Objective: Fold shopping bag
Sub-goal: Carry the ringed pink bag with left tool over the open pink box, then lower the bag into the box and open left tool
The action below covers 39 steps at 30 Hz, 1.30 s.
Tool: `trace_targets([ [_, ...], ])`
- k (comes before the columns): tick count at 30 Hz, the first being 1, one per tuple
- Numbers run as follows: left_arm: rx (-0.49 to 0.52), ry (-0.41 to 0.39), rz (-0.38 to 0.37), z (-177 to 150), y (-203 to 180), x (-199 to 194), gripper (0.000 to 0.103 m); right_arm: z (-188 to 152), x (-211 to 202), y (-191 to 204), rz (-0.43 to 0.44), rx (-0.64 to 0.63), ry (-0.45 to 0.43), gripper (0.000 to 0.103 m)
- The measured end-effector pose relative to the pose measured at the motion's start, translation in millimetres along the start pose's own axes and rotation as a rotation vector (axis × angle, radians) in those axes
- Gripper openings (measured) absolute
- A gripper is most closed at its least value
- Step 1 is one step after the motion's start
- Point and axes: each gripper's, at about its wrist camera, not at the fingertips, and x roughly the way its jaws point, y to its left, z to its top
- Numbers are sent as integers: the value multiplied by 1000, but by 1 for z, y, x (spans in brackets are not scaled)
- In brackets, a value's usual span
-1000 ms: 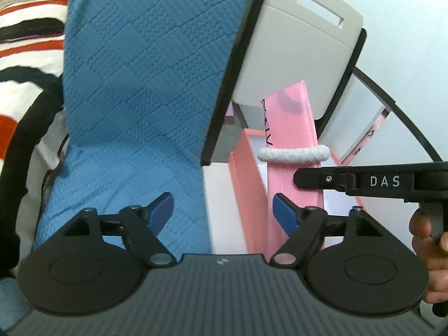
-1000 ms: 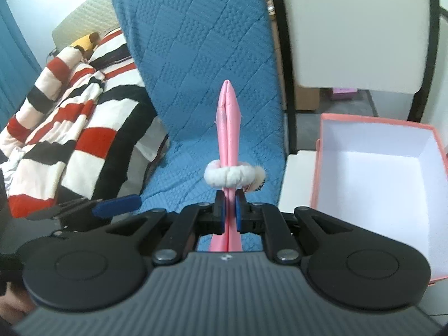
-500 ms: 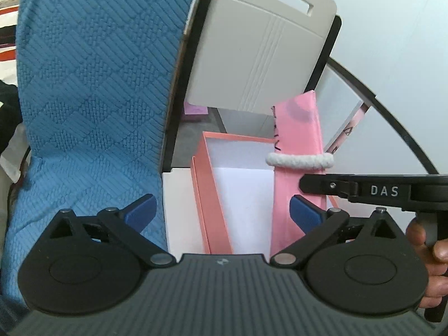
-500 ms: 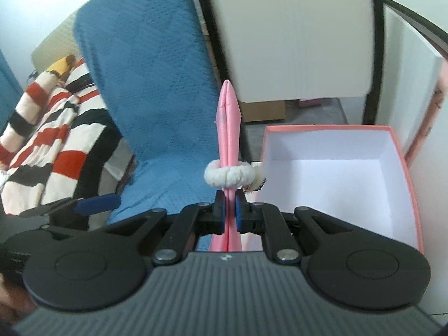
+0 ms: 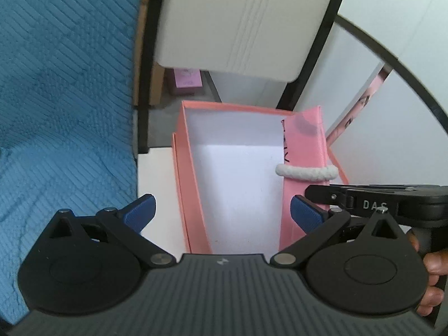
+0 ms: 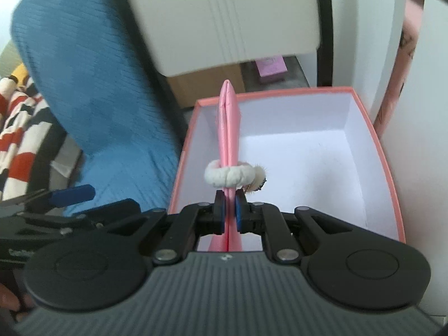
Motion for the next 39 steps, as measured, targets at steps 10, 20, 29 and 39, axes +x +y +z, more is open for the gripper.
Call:
trace_targets([
  [10, 3, 62, 12, 7, 5, 49, 103, 3, 51, -30, -45, 29, 29, 11],
  [20, -19, 72, 19, 11, 15, 65, 103, -7, 82, -35, -68, 27, 75, 12],
  [29, -39, 62, 29, 10, 24, 60, 103, -3, 86, -35, -90, 12, 74, 19],
  [39, -69, 16, -20, 19, 26, 23, 103, 11, 43, -24, -120, 14, -16, 88],
])
